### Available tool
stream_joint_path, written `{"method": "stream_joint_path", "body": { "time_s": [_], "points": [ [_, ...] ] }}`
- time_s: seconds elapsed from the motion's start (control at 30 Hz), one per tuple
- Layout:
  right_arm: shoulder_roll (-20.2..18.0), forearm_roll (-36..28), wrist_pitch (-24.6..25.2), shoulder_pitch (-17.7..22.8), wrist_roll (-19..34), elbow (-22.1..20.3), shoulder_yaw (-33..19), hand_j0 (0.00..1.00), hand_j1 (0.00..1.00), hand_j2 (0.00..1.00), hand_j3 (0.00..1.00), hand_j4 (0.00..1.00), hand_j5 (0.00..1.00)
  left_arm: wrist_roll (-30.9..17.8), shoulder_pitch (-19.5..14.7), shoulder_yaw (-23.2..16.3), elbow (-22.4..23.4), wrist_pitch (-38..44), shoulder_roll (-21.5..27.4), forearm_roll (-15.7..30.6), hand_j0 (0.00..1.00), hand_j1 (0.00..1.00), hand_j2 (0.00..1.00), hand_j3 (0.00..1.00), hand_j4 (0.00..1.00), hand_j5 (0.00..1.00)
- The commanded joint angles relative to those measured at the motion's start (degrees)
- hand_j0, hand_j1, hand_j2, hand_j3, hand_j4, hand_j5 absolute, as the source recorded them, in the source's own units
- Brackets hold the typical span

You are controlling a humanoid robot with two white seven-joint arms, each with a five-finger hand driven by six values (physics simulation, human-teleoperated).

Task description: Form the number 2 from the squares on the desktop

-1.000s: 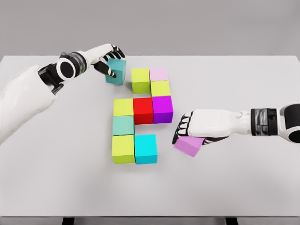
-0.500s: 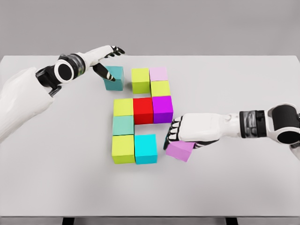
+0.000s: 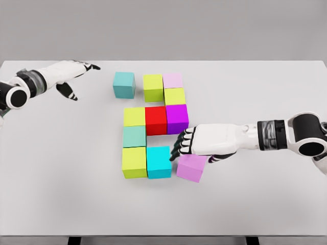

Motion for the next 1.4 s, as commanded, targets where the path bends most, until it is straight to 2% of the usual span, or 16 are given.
{"method": "stream_joint_path", "body": {
  "time_s": [0.0, 0.1, 0.2, 0.27, 0.3, 0.33, 0.37, 0.5, 0.53, 0.67, 0.83, 1.03, 1.13, 1.37],
  "points": [
    [0.1, -0.3, 0.2, 0.0, 0.0, 0.0, -0.3, 1.00, 1.00, 1.00, 1.00, 1.00, 1.00, 0.1, 0.0, -0.2, 1.1, -0.5, -0.6, -4.8, 1.00, 1.00, 1.00, 1.00, 1.00, 1.00],
    [0.1, -0.4, 0.2, 0.0, 0.0, 0.0, -1.7, 1.00, 1.00, 1.00, 1.00, 1.00, 1.00, -0.3, -0.1, -0.5, 0.5, -2.1, -0.7, -6.2, 1.00, 1.00, 1.00, 1.00, 1.00, 1.00],
    [-0.1, -0.7, 0.2, 0.4, 0.0, 0.2, -5.1, 1.00, 1.00, 1.00, 1.00, 1.00, 1.00, -2.2, -0.7, 0.1, 0.7, -8.8, -0.4, -6.1, 1.00, 1.00, 1.00, 1.00, 1.00, 1.00],
    [-0.9, -2.9, 0.2, 0.9, 0.0, 0.9, -8.2, 1.00, 1.00, 1.00, 1.00, 1.00, 1.00, -13.5, -1.8, 1.6, 0.5, -9.1, -0.6, -5.9, 1.00, 1.00, 1.00, 1.00, 1.00, 1.00],
    [-1.0, -3.3, 0.2, 0.9, 0.0, 1.0, -8.6, 1.00, 1.00, 1.00, 1.00, 1.00, 1.00, -17.2, -1.8, 2.4, 0.6, -8.7, -0.9, -5.8, 1.00, 1.00, 1.00, 1.00, 1.00, 1.00],
    [-1.4, -3.4, 0.2, 0.9, 0.0, 1.0, -8.7, 1.00, 1.00, 1.00, 1.00, 1.00, 1.00, -20.6, -1.8, 2.8, 0.8, -8.5, -1.1, -5.6, 1.00, 1.00, 1.00, 1.00, 1.00, 1.00],
    [-2.4, -3.8, 0.2, 1.0, 0.0, 1.1, -8.8, 1.00, 1.00, 1.00, 1.00, 1.00, 1.00, -21.1, -1.8, 3.9, 0.9, -8.5, -1.3, -5.3, 1.00, 1.00, 1.00, 1.00, 1.00, 1.00],
    [-6.2, -6.1, 0.2, 1.1, 0.0, 2.6, -8.9, 1.00, 1.00, 1.00, 1.00, 1.00, 1.00, -21.1, -2.0, 5.1, 2.0, -5.9, -2.1, -4.6, 1.00, 1.00, 1.00, 1.00, 1.00, 1.00],
    [-8.3, -6.6, 0.2, 1.1, 0.0, 2.6, -9.0, 1.00, 1.00, 1.00, 1.00, 1.00, 1.00, -21.1, -2.0, 6.2, 3.2, -4.5, -3.4, -4.6, 1.00, 1.00, 1.00, 1.00, 1.00, 1.00],
    [-11.7, -7.0, 0.2, 2.8, 0.0, 2.3, -9.0, 1.00, 1.00, 1.00, 1.00, 1.00, 1.00, -21.1, -3.0, 7.5, 9.8, -2.9, -7.8, -4.8, 1.00, 1.00, 1.00, 1.00, 1.00, 1.00],
    [-13.7, -6.9, 0.2, 5.3, 0.0, 0.9, -8.5, 1.00, 1.00, 1.00, 1.00, 1.00, 1.00, -21.1, -3.0, 7.4, 9.7, -2.9, -8.6, -5.0, 1.00, 1.00, 1.00, 1.00, 1.00, 1.00],
    [-14.5, -6.3, 0.2, 6.1, 0.0, 0.6, -4.6, 1.00, 1.00, 1.00, 1.00, 1.00, 1.00, -21.1, -3.1, 7.3, 9.8, -2.9, -9.9, -5.4, 1.00, 1.00, 1.00, 1.00, 1.00, 1.00],
    [-16.2, -6.3, 0.2, 6.4, 0.0, 0.1, -4.4, 1.00, 1.00, 1.00, 1.00, 1.00, 1.00, -21.1, -3.1, 7.3, 9.8, -2.9, -10.3, -5.5, 1.00, 1.00, 1.00, 1.00, 1.00, 1.00],
    [-15.7, -5.2, 0.2, 6.7, 0.0, 0.1, -1.0, 1.00, 1.00, 1.00, 1.00, 1.00, 1.00, -21.1, -3.0, 7.0, 9.5, -3.0, -11.5, -5.7, 1.00, 1.00, 1.00, 1.00, 1.00, 1.00]
  ]
}}
